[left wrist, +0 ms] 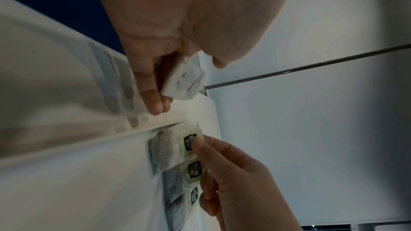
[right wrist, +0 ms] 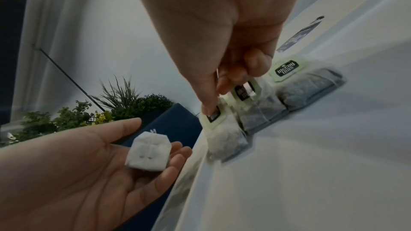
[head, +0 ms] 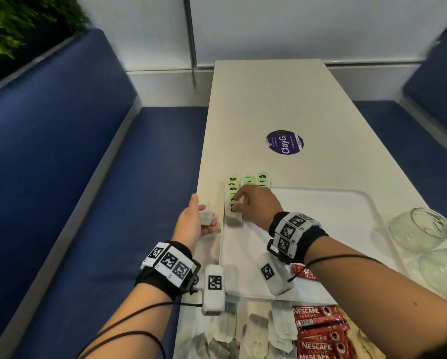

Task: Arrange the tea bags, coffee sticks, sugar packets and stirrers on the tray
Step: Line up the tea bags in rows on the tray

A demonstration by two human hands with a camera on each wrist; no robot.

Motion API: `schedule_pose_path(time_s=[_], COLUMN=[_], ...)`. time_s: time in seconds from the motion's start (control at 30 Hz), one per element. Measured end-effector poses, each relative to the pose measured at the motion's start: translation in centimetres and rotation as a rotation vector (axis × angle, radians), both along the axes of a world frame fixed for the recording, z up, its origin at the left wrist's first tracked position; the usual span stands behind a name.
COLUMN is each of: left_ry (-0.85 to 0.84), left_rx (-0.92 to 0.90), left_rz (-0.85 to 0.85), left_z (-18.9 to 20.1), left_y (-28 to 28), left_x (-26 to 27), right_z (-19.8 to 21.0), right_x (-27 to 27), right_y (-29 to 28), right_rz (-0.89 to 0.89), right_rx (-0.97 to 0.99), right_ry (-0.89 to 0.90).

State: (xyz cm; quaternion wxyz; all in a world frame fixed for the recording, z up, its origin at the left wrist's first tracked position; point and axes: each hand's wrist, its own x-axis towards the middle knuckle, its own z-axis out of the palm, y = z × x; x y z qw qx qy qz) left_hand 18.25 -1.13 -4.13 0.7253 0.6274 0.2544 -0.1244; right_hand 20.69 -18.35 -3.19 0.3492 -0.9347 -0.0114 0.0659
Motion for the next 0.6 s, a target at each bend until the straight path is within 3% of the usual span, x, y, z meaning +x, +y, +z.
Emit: schedule_pose_path(time_s=[0.13,0.3,0.47,0.6], left_ry=[-0.013,-0.042,-0.135,-0.443], left_rx=[-0.022,-0.011,0.162,0.448], left_rz=[-0.076,-0.233,-0.320,-0.325], left_z=[1.3,2.4,2.8,3.0], left_y=[-1.1,-3.2,-3.5,-4.2], left_x=[-0.7,-1.5,-2.2,-2.9], right_z=[0.8,2.2,3.4,4.0], right_x=[-0.9,-2.6,-3.7,-3.8], right_y=[0.0,-0.4,-2.5,-3.7], right_rz=[0.098,0.226,0.023,-0.145], right_rx=[0.119,0.175,0.324,0.428], right_ry=[-0.091,-0.051,-0.006,0.037])
